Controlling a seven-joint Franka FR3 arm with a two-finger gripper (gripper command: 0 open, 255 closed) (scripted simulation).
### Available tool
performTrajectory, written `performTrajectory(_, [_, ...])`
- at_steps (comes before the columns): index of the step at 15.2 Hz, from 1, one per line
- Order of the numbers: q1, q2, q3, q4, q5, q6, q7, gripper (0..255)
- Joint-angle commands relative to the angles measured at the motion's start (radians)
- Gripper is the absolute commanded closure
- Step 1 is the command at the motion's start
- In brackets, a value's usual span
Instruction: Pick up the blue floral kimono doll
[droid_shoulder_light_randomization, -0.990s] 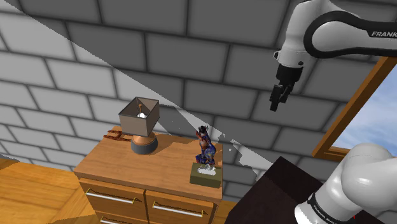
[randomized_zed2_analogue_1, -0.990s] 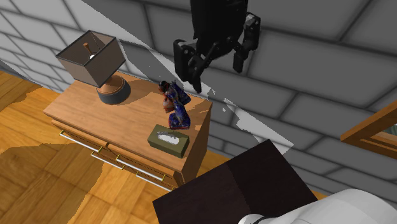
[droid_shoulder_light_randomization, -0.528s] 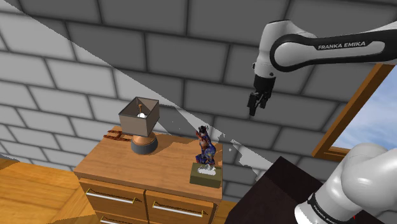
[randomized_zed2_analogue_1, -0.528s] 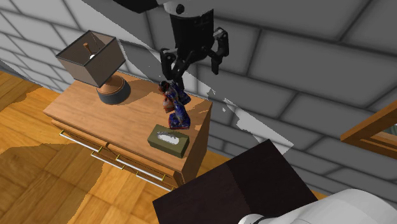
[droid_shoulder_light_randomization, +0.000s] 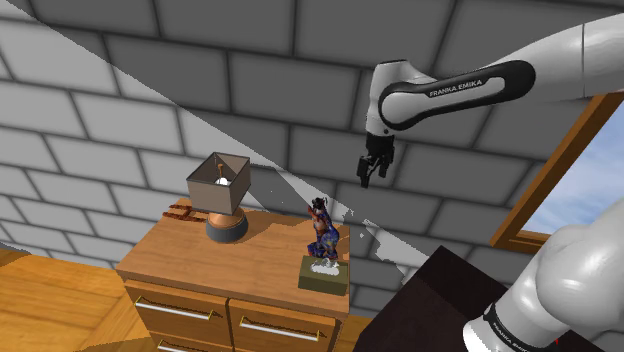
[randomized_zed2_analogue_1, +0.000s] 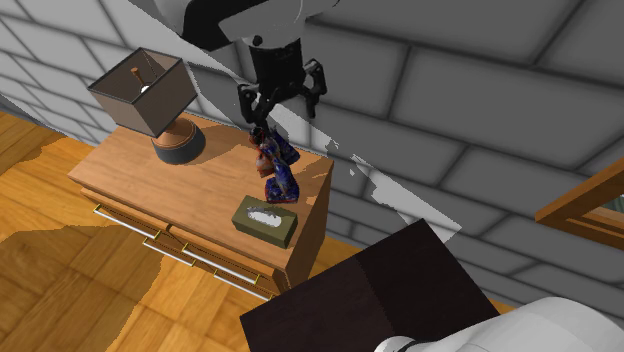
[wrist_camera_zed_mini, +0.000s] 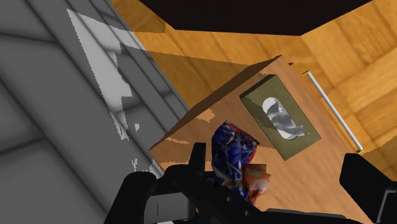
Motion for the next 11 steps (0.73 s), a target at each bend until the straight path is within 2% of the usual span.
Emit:
performTrajectory(1, [0.0, 0.075, 0.001, 0.027, 0.001, 0.044, 0.005, 0])
performTrajectory(11, [0.001, 0.47, 0.001, 0.297, 0.007, 0.148, 0.023, 0])
